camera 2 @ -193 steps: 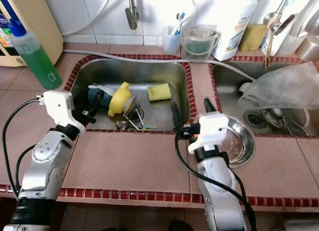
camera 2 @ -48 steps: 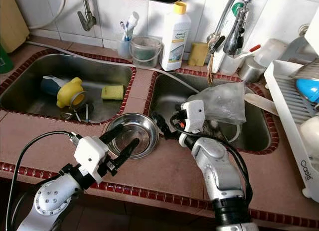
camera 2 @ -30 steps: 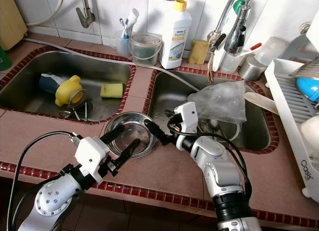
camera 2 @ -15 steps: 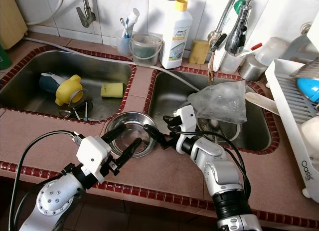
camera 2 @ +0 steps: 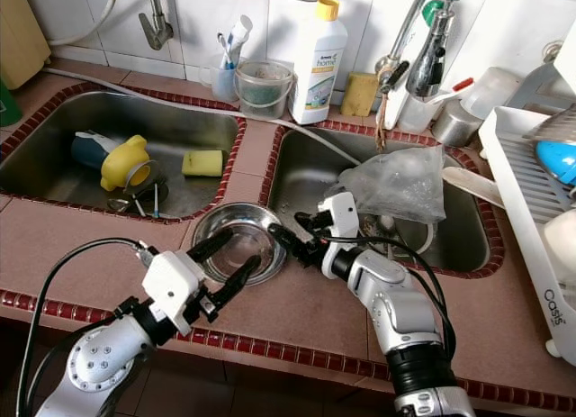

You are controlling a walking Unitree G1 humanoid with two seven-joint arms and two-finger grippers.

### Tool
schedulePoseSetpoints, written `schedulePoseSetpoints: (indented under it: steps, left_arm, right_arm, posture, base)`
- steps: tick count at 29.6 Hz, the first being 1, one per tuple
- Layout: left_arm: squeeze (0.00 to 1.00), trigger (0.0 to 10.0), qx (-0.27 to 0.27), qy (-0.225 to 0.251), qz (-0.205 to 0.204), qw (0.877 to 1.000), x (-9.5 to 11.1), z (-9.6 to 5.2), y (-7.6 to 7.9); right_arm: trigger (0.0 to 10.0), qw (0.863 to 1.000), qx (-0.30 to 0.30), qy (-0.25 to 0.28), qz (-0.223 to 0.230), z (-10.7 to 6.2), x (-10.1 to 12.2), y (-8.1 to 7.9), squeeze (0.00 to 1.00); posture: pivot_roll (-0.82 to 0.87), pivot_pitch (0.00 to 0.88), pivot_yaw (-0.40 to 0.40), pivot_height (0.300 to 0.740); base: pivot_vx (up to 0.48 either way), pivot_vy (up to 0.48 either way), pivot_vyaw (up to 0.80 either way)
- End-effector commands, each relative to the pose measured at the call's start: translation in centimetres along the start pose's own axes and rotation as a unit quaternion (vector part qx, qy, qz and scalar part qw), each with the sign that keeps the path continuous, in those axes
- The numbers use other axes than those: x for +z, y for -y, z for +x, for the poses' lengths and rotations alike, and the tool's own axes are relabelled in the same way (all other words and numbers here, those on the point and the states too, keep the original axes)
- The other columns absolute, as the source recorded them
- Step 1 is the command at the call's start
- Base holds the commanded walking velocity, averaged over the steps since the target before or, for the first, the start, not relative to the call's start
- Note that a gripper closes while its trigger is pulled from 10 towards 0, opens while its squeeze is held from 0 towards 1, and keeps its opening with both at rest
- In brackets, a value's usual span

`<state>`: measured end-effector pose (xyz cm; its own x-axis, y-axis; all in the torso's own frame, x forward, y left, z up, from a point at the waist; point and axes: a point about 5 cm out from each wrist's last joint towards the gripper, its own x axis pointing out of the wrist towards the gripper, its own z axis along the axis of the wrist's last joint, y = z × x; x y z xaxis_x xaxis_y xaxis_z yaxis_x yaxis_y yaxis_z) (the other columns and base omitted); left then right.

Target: Kitchen organization

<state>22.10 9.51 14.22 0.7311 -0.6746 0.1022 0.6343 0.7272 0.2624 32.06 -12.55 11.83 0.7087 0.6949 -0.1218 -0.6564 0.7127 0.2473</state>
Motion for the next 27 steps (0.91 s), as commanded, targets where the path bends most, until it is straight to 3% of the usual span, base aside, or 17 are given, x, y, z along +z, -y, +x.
schedulePoseSetpoints:
  steps: [1, 27]
  left_arm:
    - [0.0, 10.0, -0.011, 0.004, 0.005, 1.0, 0.16, 0.08, 0.31]
    - [0.0, 10.0, -0.012, 0.008, 0.012, 1.0, 0.45, 0.2, 0.1]
  right_arm:
    - [0.0, 1.0, -0.001, 0.007, 0.004, -0.29, 0.57, 0.42, 0.0]
    - [0.0, 1.0, -0.016, 0.019, 0.008, -0.3, 1.23, 1.07, 0.0]
  posture:
    - [-0.03, 0.118, -0.101, 0.74]
    - [-0.03, 0.138, -0.094, 0.74]
  base:
    - [0.0, 0.0, 0.0]
    - [0.0, 0.0, 0.0]
